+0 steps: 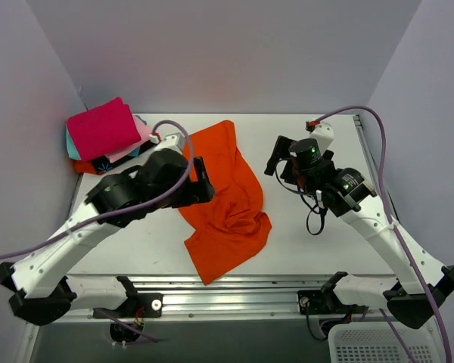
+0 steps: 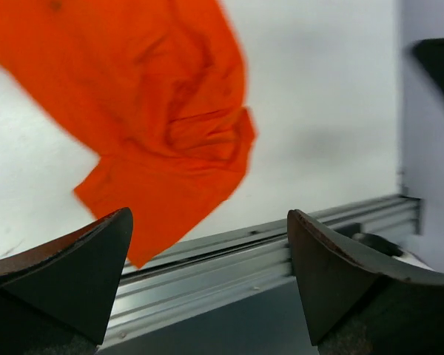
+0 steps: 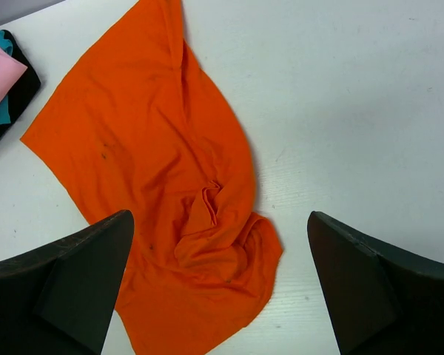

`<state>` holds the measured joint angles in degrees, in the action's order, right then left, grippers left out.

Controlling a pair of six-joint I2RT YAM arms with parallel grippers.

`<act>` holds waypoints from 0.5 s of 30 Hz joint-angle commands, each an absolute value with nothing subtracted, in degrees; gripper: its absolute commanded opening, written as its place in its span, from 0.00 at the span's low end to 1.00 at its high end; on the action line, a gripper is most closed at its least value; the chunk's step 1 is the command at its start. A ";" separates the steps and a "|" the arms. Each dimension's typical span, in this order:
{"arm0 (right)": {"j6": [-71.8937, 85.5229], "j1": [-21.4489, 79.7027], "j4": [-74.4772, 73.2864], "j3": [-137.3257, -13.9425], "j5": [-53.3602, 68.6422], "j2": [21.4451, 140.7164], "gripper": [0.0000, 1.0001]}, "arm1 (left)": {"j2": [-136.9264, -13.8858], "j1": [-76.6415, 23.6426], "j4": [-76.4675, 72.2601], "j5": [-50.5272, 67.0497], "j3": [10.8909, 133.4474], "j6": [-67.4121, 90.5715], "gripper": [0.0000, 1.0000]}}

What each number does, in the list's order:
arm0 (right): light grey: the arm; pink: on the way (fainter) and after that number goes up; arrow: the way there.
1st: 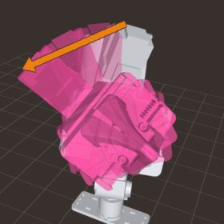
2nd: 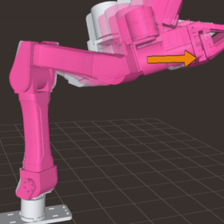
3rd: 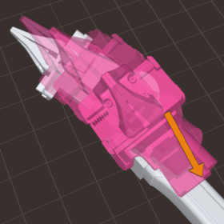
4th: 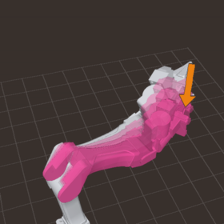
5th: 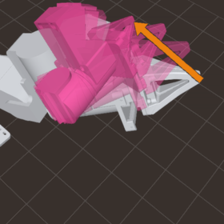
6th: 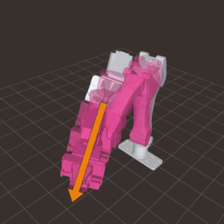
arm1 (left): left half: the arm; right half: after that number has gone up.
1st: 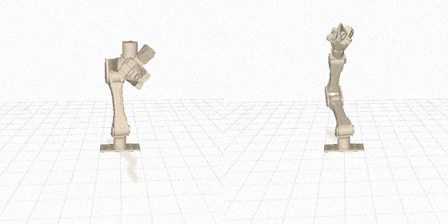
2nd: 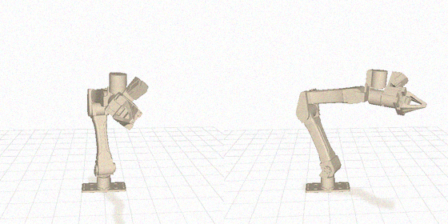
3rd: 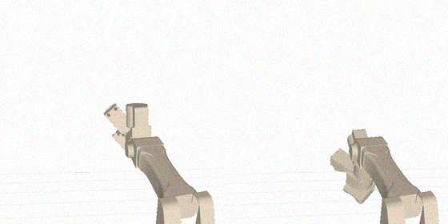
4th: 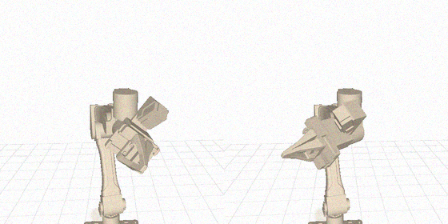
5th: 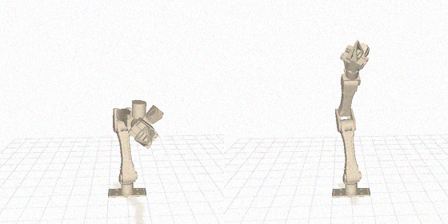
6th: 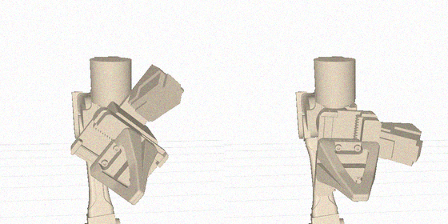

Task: Fold and stack the t-shirts
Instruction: Flatten out the tshirt

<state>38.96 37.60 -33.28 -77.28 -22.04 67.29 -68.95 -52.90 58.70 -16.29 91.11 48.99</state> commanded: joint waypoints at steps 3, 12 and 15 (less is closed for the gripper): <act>37.36 38.06 -34.19 -78.66 -23.91 67.67 1.00 | -79.72 -58.61 74.57 -16.52 82.71 52.14 0.94; 37.09 38.41 -33.40 -76.73 -24.17 64.96 1.00 | -65.37 -59.67 52.46 -8.43 70.83 53.44 0.94; 36.74 38.41 -33.05 -76.03 -24.08 64.60 1.00 | -72.93 -62.14 56.05 -8.18 75.48 53.61 0.94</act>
<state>37.45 37.98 -33.63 -76.90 -22.09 66.37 -66.26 -60.25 58.59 -10.02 71.77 52.51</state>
